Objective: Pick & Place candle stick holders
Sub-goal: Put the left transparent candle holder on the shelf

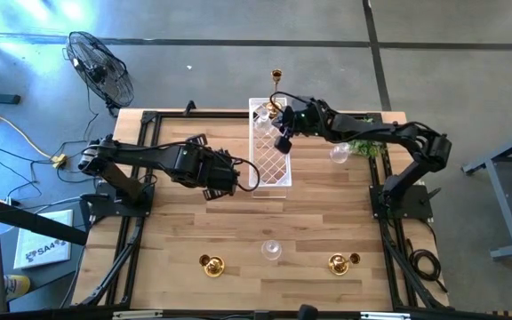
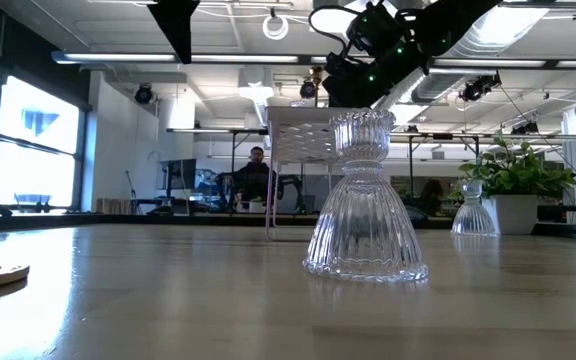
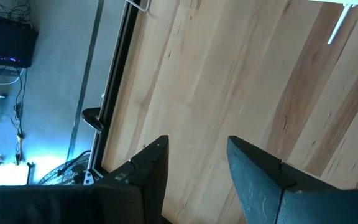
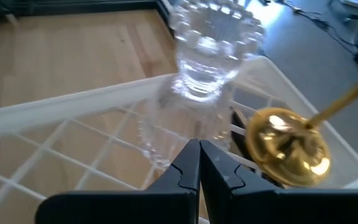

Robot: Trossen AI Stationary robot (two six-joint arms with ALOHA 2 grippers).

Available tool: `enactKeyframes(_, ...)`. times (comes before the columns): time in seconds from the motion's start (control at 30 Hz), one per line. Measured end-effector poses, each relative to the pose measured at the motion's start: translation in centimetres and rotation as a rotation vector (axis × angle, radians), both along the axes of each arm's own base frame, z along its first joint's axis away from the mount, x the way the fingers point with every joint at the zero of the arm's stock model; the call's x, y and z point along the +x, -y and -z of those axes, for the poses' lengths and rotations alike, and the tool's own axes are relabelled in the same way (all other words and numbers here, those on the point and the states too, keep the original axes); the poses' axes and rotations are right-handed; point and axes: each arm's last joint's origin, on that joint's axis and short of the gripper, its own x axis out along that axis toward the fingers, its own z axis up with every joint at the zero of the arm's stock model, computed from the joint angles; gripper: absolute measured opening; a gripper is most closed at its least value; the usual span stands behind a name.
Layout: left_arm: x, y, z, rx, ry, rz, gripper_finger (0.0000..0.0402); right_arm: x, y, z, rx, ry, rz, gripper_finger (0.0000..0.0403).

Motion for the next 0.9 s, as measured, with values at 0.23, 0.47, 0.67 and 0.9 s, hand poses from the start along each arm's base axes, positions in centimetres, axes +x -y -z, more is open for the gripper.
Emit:
enactKeyframes(0.23,0.01,0.00,0.01,0.000,0.000,0.000,0.0156,0.22,-0.13,-0.25,0.018,0.043,-0.062,0.0000)
enactKeyframes(0.47,0.01,0.00,0.01,0.000,0.000,0.000,0.0156,0.18,-0.06,-0.24,0.010,0.038,-0.029,0.0000)
enactKeyframes(0.67,0.00,0.00,0.01,0.000,-0.001,0.000,0.0156,-0.09,0.02,0.13,-0.001,-0.016,0.031,0.0000)
enactKeyframes(0.9,0.00,0.00,0.01,0.000,-0.001,0.000,0.0156,-0.06,0.25,0.37,-0.026,-0.033,0.084,0.0000)
